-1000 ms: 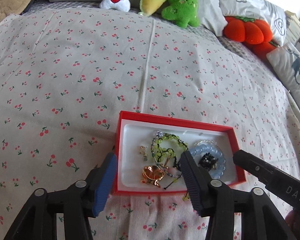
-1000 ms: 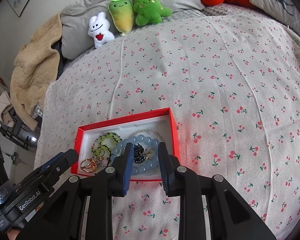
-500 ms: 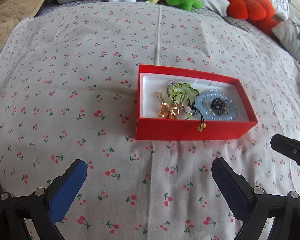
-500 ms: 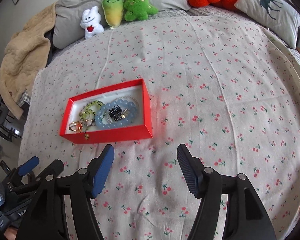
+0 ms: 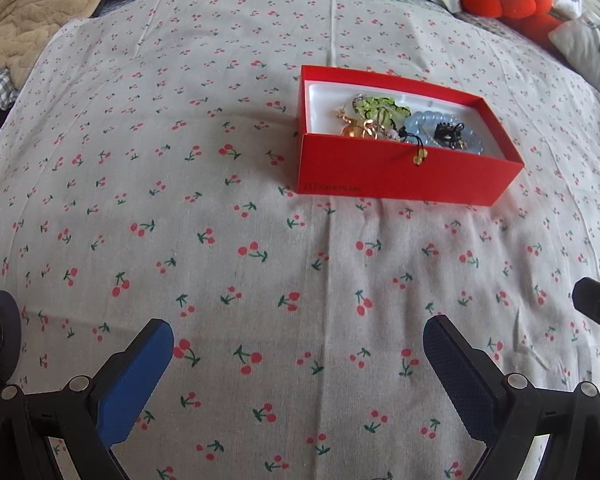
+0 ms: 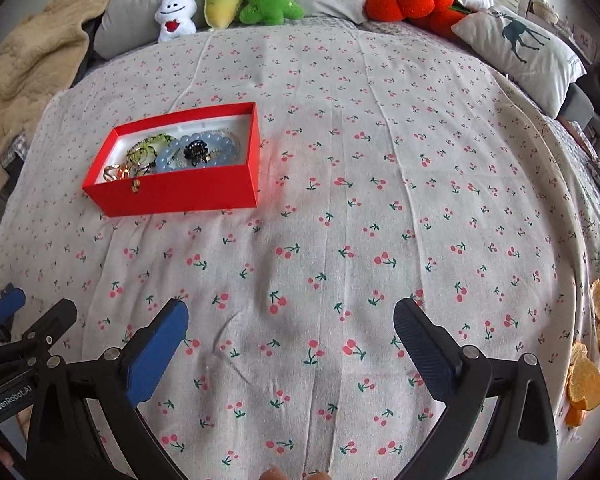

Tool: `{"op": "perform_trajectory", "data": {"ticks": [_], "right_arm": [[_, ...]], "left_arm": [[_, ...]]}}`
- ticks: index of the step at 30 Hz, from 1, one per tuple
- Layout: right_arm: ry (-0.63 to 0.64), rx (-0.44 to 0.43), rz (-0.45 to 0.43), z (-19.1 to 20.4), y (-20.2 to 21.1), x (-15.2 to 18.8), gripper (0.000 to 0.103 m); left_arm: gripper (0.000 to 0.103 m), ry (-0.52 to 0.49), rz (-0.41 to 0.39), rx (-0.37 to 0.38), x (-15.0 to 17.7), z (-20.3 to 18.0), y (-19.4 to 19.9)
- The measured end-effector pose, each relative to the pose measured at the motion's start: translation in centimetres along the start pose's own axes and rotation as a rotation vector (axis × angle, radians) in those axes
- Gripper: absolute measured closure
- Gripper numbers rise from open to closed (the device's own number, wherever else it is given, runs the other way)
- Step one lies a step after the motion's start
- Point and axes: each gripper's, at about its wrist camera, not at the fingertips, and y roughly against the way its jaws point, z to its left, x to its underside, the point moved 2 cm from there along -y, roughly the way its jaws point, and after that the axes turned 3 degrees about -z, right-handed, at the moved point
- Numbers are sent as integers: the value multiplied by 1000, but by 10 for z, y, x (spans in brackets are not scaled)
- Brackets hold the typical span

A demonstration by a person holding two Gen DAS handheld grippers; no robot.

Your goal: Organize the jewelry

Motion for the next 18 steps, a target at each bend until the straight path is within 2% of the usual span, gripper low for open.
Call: {"op": "perform_trajectory", "data": {"ticks": [4, 11, 18], "right_arm": [[37, 23, 5, 9, -3, 8, 0], [28, 35, 14, 13, -10, 8, 0], [45, 45, 15, 18, -13, 7, 0]], "left_arm": [[1, -6, 13, -37, 3, 2, -3], [1, -28, 36, -76, 5, -1, -8], [1, -57, 14, -74, 3, -5, -7]]}}
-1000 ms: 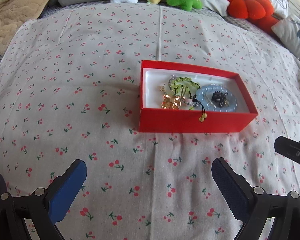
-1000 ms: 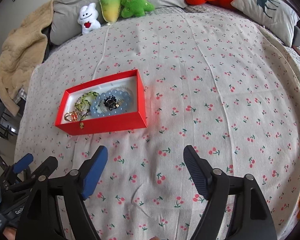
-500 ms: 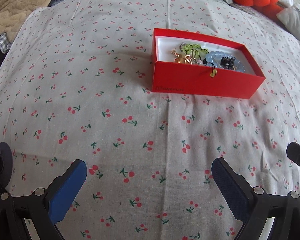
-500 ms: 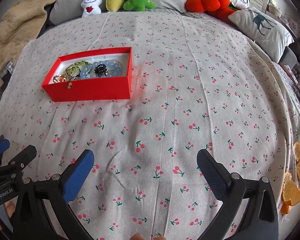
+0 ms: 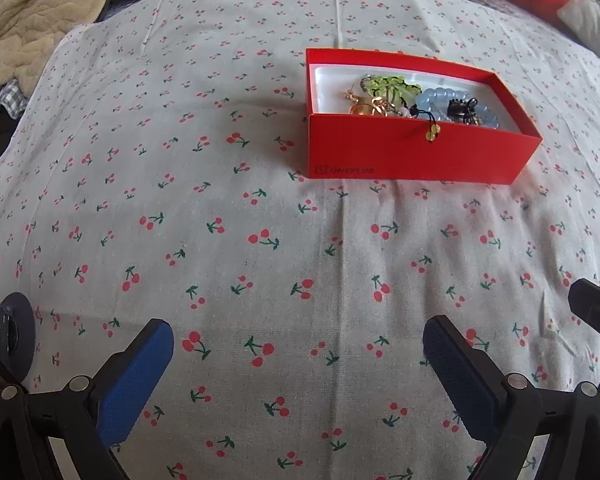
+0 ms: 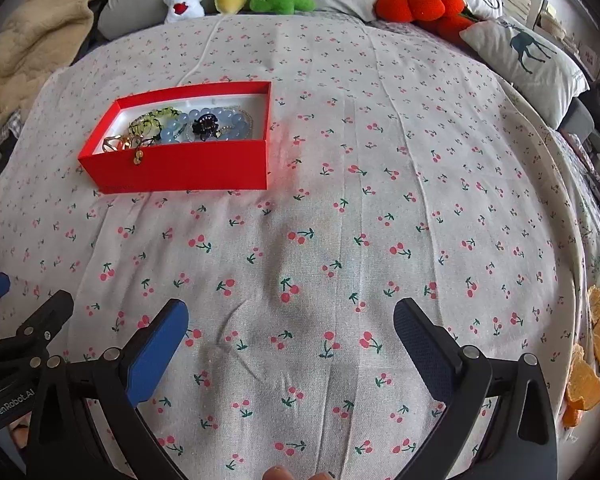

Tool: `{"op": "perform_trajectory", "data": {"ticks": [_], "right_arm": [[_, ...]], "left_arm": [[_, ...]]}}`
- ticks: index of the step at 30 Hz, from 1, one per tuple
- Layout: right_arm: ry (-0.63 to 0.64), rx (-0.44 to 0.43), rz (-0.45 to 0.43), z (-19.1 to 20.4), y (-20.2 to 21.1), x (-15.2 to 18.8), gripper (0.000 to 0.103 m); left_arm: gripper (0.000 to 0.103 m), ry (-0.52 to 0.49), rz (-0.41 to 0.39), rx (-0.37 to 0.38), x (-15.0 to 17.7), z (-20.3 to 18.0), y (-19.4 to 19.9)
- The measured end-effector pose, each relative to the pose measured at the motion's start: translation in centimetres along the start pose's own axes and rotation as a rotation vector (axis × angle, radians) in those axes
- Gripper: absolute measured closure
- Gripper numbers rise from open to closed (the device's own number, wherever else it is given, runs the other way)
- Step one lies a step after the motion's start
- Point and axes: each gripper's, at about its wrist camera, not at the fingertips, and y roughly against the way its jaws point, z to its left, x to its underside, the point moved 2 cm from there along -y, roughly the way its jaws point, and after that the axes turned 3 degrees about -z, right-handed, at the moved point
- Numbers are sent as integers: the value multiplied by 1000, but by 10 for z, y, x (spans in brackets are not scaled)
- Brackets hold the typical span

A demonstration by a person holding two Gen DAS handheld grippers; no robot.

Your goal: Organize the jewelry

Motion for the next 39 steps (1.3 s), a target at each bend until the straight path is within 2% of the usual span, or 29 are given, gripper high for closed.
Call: {"op": "perform_trajectory", "data": {"ticks": [39], "right_arm": [[7, 22, 2, 0, -1, 2, 0]], "left_arm": [[1, 20, 37, 28, 1, -3, -4]]}}
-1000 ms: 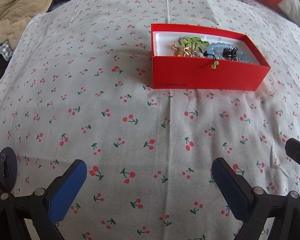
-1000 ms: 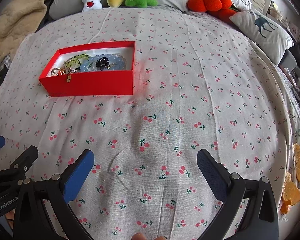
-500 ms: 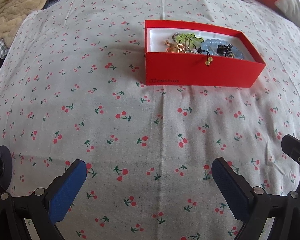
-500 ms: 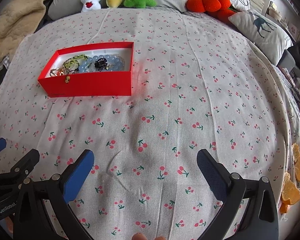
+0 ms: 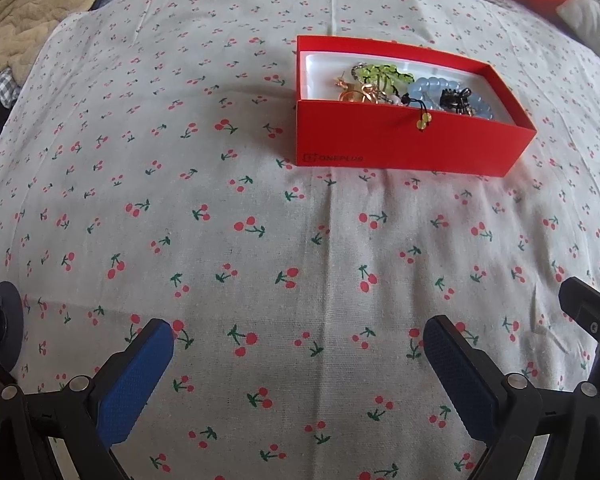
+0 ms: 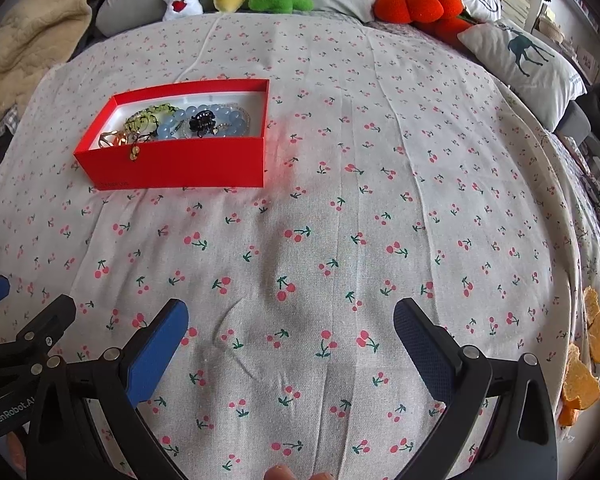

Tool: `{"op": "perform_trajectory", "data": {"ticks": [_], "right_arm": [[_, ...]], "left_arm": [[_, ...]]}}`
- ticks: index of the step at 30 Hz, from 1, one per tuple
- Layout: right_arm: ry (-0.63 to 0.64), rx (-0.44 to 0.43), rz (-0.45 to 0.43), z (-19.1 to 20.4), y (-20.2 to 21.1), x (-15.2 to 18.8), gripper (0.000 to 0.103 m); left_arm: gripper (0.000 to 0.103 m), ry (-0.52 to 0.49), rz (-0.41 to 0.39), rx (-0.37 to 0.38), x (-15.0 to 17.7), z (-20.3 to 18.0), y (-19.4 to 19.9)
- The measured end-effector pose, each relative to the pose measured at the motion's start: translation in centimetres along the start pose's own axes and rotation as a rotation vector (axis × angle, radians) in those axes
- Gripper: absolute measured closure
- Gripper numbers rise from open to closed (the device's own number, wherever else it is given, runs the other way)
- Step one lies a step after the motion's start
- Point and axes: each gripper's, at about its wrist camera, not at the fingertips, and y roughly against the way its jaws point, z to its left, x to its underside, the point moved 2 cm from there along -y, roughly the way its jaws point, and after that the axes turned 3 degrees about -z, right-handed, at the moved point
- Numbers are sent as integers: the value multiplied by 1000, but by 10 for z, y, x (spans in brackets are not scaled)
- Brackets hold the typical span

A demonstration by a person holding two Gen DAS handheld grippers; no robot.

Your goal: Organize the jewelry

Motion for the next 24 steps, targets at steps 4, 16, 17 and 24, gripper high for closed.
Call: {"op": "perform_trajectory", "data": {"ticks": [4, 16, 17, 24], "right_arm": [[0, 1, 0, 0, 0, 0, 0], [0, 2, 0, 0, 0, 1, 0], [0, 1, 0, 0, 0, 1, 0], [0, 2, 0, 1, 0, 1, 0]], "left_arm": [[1, 4, 1, -3, 0, 1, 0], [1, 4, 5, -6, 0, 1, -1], [1, 4, 6, -5, 0, 1, -1], [1, 2, 11, -1, 1, 0, -2]]}}
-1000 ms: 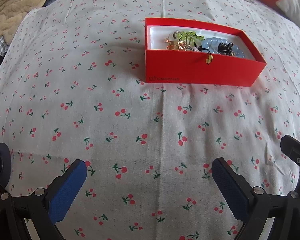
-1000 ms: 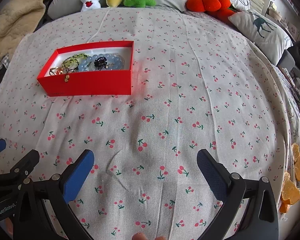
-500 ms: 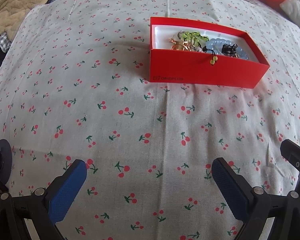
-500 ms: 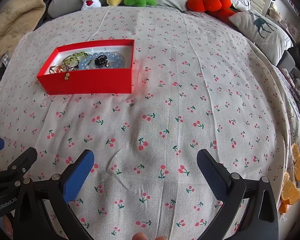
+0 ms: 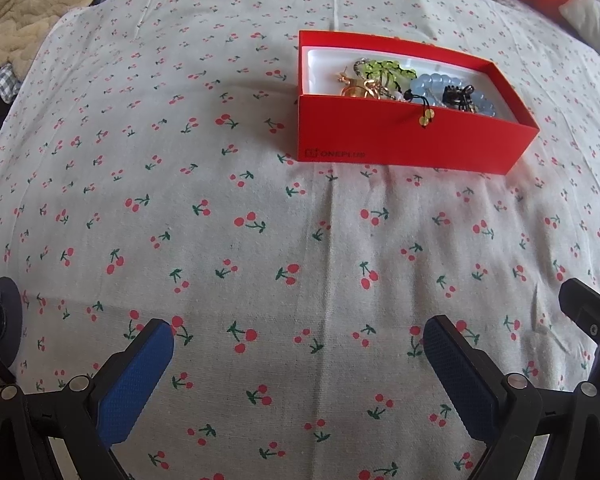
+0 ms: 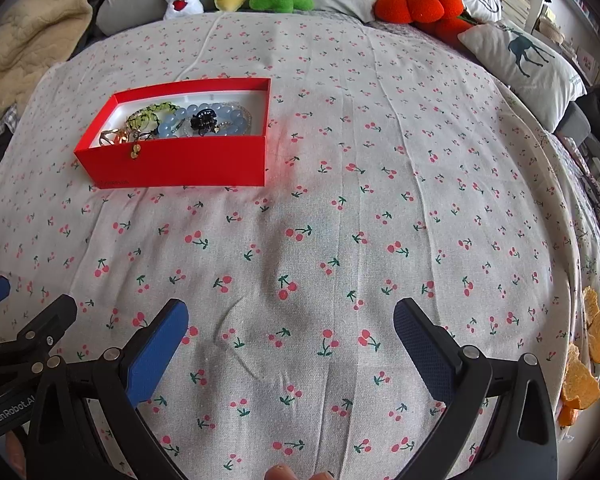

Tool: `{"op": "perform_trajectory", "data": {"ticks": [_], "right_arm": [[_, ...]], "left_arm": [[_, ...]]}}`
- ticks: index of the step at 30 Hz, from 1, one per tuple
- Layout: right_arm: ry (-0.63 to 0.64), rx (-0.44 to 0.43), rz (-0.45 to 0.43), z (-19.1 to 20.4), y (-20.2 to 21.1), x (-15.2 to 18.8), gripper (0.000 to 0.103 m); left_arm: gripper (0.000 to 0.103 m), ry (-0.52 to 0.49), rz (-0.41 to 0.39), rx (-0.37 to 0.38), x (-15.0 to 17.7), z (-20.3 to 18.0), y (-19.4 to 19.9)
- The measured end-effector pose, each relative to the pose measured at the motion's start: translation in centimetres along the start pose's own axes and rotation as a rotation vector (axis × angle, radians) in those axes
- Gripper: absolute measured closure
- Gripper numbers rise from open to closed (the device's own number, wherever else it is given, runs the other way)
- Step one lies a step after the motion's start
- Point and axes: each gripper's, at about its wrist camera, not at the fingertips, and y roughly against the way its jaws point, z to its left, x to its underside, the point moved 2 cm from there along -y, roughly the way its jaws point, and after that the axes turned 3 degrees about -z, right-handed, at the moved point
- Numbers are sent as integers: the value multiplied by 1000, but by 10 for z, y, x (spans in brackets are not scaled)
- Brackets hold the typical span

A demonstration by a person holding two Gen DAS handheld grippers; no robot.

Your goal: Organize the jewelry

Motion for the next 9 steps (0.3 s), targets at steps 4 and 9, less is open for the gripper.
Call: {"op": "perform_trajectory", "data": {"ticks": [4, 9], "right_arm": [[0, 1, 2, 0, 0, 0, 0], [-23, -13, 17, 5, -10, 4, 0]], "left_arm": [[1, -2, 6, 2, 1, -1, -1], [1, -6, 4, 36, 0, -1, -7]]}}
